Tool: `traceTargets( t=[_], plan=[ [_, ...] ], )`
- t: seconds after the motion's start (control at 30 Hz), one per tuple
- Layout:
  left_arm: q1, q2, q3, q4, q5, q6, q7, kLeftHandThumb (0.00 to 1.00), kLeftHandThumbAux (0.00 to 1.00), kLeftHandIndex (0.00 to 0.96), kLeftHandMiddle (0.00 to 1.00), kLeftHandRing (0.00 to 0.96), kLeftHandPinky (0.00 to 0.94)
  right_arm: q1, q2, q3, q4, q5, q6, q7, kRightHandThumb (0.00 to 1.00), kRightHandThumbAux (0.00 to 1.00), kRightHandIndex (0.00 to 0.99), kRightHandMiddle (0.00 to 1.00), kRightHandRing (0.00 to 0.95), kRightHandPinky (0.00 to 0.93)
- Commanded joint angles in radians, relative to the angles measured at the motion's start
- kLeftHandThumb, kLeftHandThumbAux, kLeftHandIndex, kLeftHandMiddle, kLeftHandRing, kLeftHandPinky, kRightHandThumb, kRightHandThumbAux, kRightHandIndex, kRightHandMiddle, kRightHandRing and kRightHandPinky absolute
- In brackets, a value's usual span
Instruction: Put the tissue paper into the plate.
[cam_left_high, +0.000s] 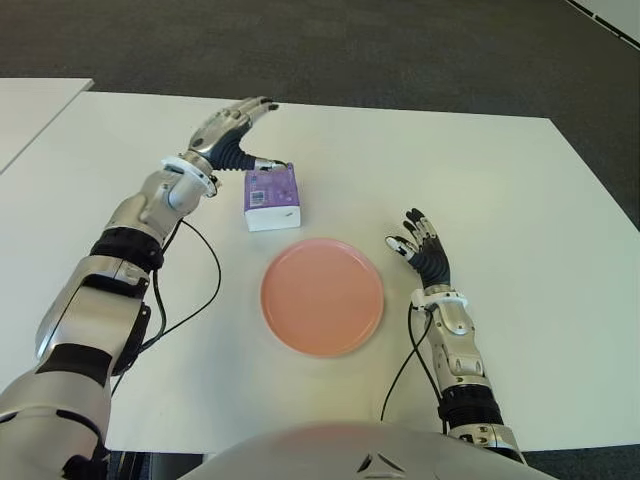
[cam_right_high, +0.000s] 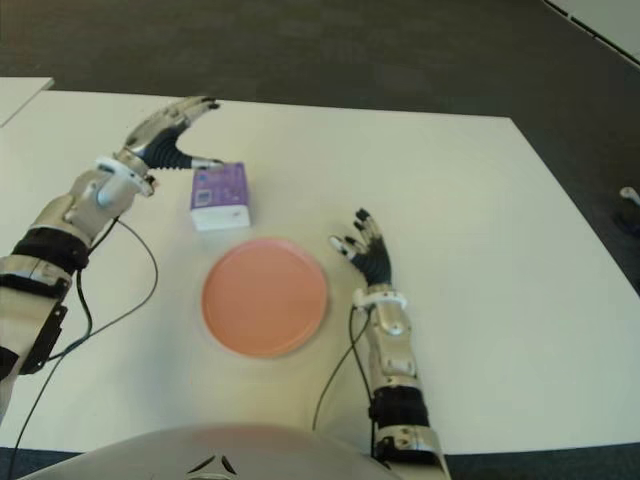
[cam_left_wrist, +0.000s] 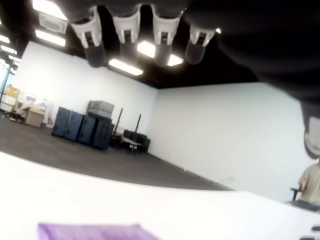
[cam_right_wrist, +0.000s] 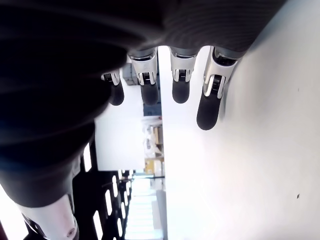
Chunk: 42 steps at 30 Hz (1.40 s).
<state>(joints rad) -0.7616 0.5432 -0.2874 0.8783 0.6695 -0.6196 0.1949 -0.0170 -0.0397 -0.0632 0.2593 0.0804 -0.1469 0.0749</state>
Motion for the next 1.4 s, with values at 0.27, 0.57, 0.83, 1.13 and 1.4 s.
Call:
traceTargets(
  t=[0.27,0.57,0.83,1.13,1.4],
  plan=[
    [-0.018,0.002,-0.114,0.092,0.072,-0.07,0.052,0.122,0.369,0.0,0.0,0.0,0.0,0.033,0.009,-0.003,0.078,0.005,0.051,0.003,0.087,0.762,0.006,0.029,0.023,0.055],
    [-0.031,-0.012,-0.13,0.141,0.032,-0.108,-0.013,0.125,0.387,0.0,0.0,0.0,0.0,0.032,0.01,-0.006,0.088,0.007,0.045,0.006,0.066,0.769,0.007,0.033,0.027,0.055],
    [-0.031,-0.012,-0.131,0.144,-0.007,-0.136,-0.096,0.129,0.406,0.0,0.0,0.0,0.0,0.027,0.006,-0.01,0.101,0.009,0.042,0.012,0.056,0.77,0.012,0.04,0.034,0.067],
    [-0.034,0.001,-0.141,0.131,0.008,-0.128,-0.111,0.121,0.406,0.0,0.0,0.0,0.0,0.023,0.006,-0.014,0.116,0.01,0.033,0.017,0.033,0.792,0.013,0.038,0.033,0.076],
    [-0.04,0.017,-0.158,0.119,0.039,-0.105,-0.101,0.112,0.399,0.0,0.0,0.0,0.0,0.021,0.004,-0.012,0.116,0.006,0.035,0.018,0.018,0.805,0.014,0.037,0.034,0.08]
  ],
)
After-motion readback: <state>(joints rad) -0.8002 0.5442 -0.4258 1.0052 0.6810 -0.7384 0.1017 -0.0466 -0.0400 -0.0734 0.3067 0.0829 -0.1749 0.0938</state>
